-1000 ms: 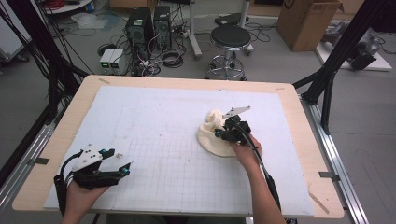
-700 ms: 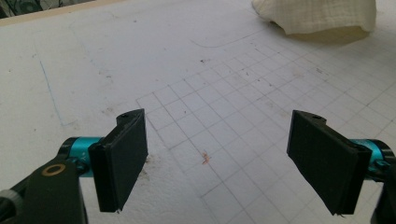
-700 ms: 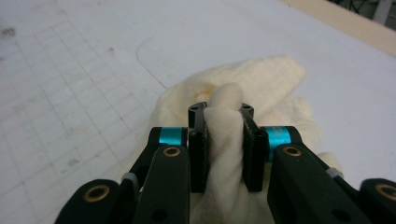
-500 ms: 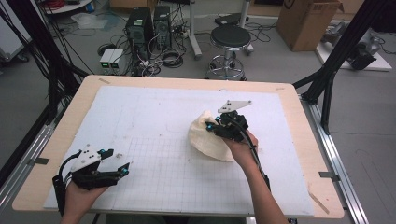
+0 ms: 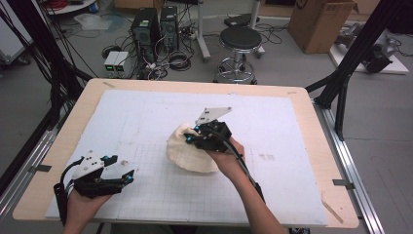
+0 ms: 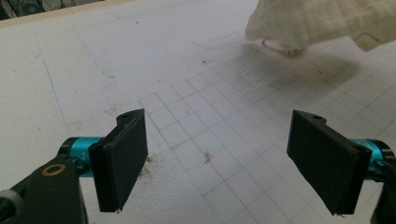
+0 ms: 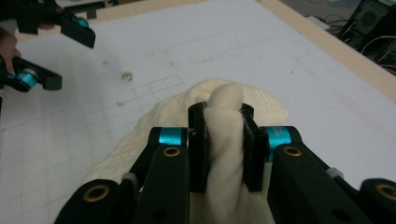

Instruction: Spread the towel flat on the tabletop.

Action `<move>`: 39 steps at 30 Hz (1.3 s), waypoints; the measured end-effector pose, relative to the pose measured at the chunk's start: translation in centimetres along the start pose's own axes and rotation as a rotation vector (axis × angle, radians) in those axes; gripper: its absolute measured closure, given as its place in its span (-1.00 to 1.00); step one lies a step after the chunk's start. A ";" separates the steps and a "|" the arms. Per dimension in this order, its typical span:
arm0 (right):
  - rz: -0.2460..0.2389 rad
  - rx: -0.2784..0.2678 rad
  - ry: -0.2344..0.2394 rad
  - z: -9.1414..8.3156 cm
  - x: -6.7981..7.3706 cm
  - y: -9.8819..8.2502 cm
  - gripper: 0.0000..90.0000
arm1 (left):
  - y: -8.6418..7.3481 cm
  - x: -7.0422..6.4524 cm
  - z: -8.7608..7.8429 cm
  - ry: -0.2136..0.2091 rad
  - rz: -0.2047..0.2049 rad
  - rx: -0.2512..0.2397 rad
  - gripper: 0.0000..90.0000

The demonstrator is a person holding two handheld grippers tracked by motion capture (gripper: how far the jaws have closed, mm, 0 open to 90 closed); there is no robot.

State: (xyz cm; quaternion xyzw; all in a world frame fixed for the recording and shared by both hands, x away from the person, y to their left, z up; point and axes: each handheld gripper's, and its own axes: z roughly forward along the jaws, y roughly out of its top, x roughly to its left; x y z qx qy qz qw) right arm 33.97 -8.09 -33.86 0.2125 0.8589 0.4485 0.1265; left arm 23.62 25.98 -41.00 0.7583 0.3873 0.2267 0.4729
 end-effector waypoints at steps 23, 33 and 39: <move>0.081 -0.020 0.004 -0.4 -0.2 -4.4 -0.17 | 0.4 -0.9 1.1 -0.026 0.029 0.023 -0.53; 0.084 0.007 0.007 -3.0 0.4 -10.2 0.16 | 1.2 -1.5 3.4 -0.079 0.036 0.051 -0.33; 0.104 0.042 0.053 -1.1 0.3 -11.9 0.38 | 1.6 -1.5 5.3 -0.120 0.041 0.064 0.00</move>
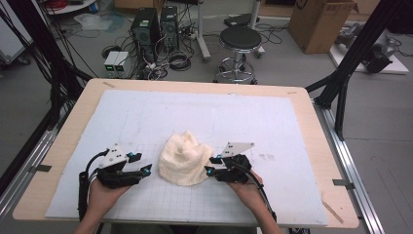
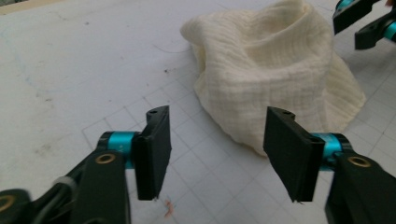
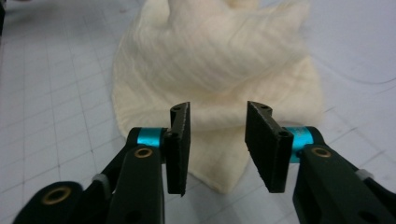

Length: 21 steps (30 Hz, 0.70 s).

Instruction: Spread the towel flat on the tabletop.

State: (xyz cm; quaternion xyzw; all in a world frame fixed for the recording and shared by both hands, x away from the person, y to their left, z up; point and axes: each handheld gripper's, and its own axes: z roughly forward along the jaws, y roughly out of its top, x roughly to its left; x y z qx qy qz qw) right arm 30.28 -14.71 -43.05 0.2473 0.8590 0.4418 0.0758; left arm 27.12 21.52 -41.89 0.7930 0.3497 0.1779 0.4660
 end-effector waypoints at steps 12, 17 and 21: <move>-0.018 0.096 -0.018 1.7 0.1 -0.4 0.60 | 0.6 -0.5 4.5 -0.101 0.061 0.152 0.52; -0.014 0.105 -0.003 1.6 0.0 -0.4 0.93 | 0.6 -0.7 4.1 -0.100 0.078 0.149 0.84; -0.018 0.116 -0.005 1.3 0.0 -0.4 0.98 | 0.9 -1.0 3.1 -0.092 0.083 0.123 0.89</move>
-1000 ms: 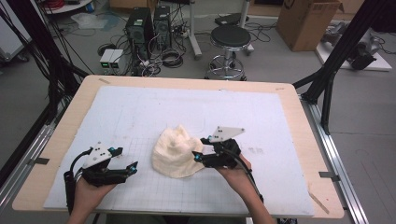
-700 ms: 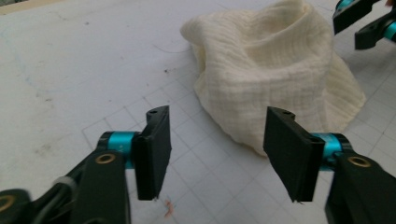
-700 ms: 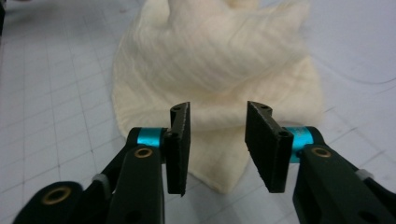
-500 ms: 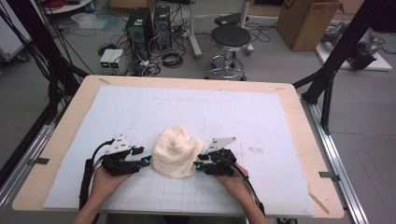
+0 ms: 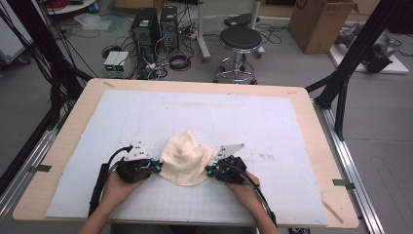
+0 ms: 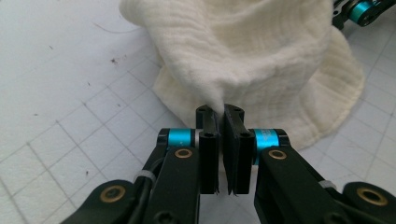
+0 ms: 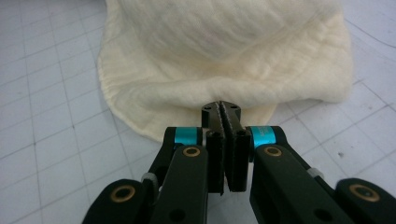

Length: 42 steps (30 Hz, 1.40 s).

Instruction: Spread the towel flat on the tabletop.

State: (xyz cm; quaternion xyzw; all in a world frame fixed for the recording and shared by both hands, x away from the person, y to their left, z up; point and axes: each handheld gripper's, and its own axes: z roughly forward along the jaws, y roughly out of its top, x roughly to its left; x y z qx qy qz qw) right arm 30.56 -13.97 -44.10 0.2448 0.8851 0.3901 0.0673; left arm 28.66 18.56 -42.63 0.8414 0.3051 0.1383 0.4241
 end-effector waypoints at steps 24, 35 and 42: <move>0.005 -0.020 -0.060 -8.6 2.1 -5.5 0.98 | 0.7 -5.1 0.2 -0.114 0.027 0.021 0.53; 0.017 -0.125 -0.004 -8.4 1.2 -5.3 0.60 | -0.8 -2.3 -2.6 -0.054 -0.004 -0.029 0.32; -0.047 -0.058 0.006 -5.9 1.5 -4.2 0.49 | -1.4 -2.3 -1.3 -0.082 0.018 0.073 0.32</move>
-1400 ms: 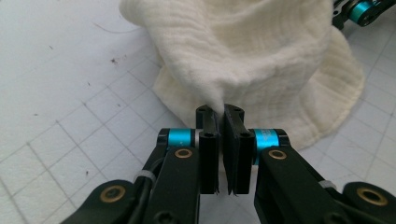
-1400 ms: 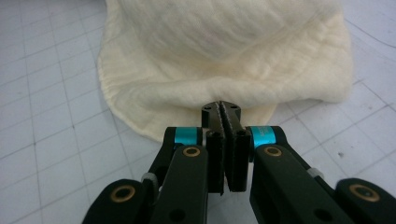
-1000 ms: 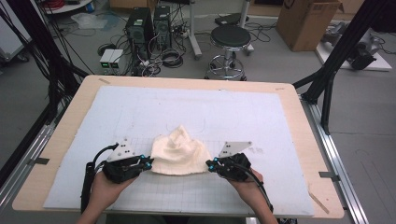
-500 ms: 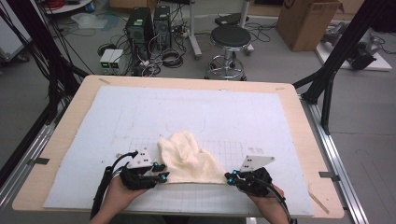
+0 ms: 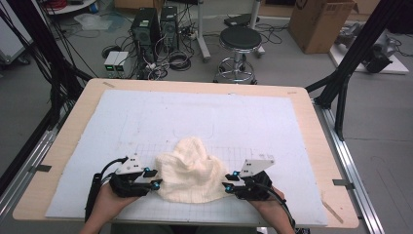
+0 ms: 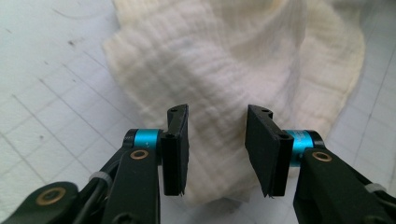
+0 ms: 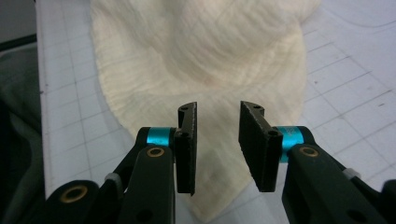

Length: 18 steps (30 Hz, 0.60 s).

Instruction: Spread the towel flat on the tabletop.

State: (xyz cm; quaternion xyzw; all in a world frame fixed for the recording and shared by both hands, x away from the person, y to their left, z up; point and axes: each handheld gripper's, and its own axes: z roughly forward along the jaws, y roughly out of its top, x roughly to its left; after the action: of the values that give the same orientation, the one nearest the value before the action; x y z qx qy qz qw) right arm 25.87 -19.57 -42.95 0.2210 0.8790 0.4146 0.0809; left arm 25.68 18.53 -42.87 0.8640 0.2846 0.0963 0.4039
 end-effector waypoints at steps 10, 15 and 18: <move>0.016 0.072 0.004 1.2 0.1 -0.5 0.82 | 0.0 -0.2 0.1 0.015 0.019 0.010 0.88; 0.027 0.075 0.034 1.1 0.3 -0.5 0.97 | 0.0 -1.4 -1.4 0.047 0.038 -0.059 0.95; 0.050 0.059 0.066 0.5 0.4 -0.6 0.97 | 0.0 -2.1 -2.2 0.065 0.040 -0.082 0.96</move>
State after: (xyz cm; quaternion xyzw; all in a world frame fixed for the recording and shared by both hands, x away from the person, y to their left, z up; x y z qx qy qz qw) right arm 25.46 -19.36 -43.76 0.2313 0.8873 0.3974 0.0348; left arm 23.09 18.74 -41.31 0.8486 0.2762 0.1442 0.4276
